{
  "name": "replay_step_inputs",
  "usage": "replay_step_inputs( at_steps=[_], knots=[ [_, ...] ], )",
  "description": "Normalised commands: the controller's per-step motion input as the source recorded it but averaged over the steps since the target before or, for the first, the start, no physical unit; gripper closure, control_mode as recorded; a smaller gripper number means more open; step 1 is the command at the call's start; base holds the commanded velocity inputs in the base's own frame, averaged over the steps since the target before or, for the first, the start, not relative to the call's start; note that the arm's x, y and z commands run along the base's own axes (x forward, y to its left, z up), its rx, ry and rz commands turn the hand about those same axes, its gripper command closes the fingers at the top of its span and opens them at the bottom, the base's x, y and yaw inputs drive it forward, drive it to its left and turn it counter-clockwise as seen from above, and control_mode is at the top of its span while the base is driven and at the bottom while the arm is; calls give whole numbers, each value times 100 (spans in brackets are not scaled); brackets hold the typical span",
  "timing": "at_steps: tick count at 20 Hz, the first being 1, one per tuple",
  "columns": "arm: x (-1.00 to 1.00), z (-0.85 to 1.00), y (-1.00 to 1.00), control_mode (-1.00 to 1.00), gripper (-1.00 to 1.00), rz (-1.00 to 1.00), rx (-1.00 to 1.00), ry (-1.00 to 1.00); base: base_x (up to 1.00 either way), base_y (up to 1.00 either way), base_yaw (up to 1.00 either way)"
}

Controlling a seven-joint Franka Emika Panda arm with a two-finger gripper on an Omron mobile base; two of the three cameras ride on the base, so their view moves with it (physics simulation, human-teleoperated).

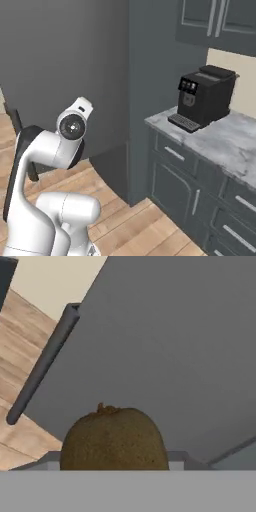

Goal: Place the beer on the top shelf of the fridge to keep it out of children's reach, and place the lemon and kiwi on lower shelves for easy access.

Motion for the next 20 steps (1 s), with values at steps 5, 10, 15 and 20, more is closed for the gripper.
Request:
replay_step_inputs(
  at_steps=[5,10,15,20],
  knots=[
    [0,0,0,100,100,0,0,0,-26,90,75],
    [0,0,0,100,100,0,0,0,-10,81,69],
    [0,0,0,100,100,0,0,0,0,72,61],
    [0,0,0,100,100,0,0,0,40,12,23]
  ],
)
